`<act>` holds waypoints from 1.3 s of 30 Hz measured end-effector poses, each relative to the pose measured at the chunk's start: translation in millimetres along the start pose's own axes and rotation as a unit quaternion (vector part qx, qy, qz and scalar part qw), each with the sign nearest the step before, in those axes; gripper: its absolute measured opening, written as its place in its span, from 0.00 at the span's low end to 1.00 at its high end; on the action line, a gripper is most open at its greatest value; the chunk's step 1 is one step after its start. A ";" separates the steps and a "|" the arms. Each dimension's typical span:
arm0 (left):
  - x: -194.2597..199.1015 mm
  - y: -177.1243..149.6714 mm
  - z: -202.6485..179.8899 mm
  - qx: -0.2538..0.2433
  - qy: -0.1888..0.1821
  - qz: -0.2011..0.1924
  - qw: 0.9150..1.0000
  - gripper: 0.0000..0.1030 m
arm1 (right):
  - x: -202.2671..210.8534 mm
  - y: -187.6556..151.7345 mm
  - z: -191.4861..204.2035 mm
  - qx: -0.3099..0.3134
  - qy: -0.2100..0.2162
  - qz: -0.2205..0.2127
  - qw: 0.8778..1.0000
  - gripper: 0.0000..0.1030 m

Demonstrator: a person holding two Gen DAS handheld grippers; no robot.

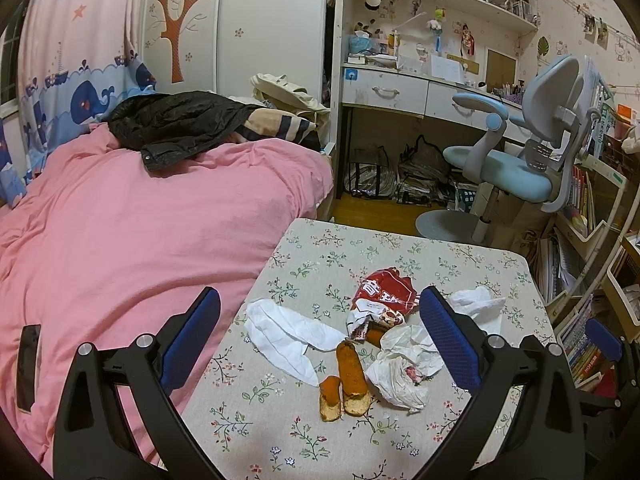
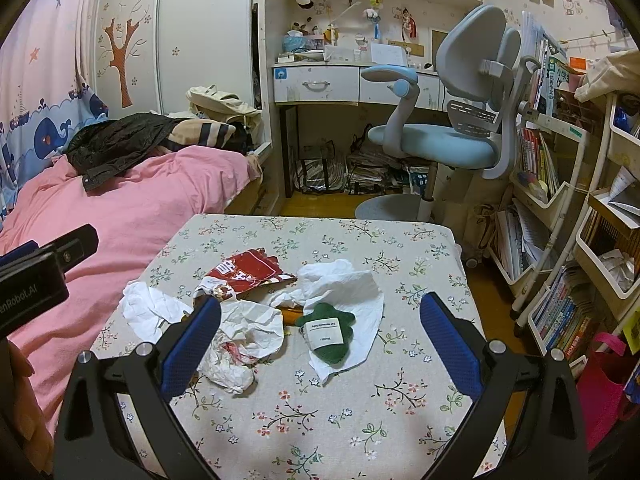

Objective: Collect trash
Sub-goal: 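Bring both tools back over the trash on the table, then grasp an orange peel with the left tool while the right tool grasps crumpled tissue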

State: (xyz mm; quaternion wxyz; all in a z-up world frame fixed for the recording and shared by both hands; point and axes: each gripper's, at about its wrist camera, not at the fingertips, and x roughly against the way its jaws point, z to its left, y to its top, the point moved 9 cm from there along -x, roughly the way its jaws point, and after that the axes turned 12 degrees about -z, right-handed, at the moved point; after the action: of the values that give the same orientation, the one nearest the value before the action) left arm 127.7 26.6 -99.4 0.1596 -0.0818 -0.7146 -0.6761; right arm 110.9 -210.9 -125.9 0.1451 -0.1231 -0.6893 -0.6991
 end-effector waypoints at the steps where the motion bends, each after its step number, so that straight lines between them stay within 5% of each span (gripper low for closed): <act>1: 0.2 -0.1 -0.1 0.000 0.000 0.000 1.000 0.93 | 0.1 -0.2 0.2 0.000 0.000 0.000 1.000 0.93; 24: -1.5 -6.4 0.1 -0.010 -0.001 0.009 1.000 0.93 | -1.4 0.9 -4.0 0.002 0.003 0.003 1.000 0.93; 32: -24.9 -34.2 25.1 -0.042 0.012 0.094 0.995 0.93 | -3.5 -4.2 -21.9 -0.009 -0.002 0.011 1.000 0.93; 39: -45.5 -76.7 18.7 -0.083 -0.016 0.186 0.979 0.93 | -5.3 -8.6 -24.7 -0.015 0.009 0.019 1.000 0.93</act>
State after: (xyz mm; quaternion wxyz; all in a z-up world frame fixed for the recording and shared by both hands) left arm 142.5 44.1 -187.6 0.2636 -0.2372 -0.6306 -0.6903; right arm 113.4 -235.3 -136.3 0.1626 -0.1322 -0.6748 -0.7076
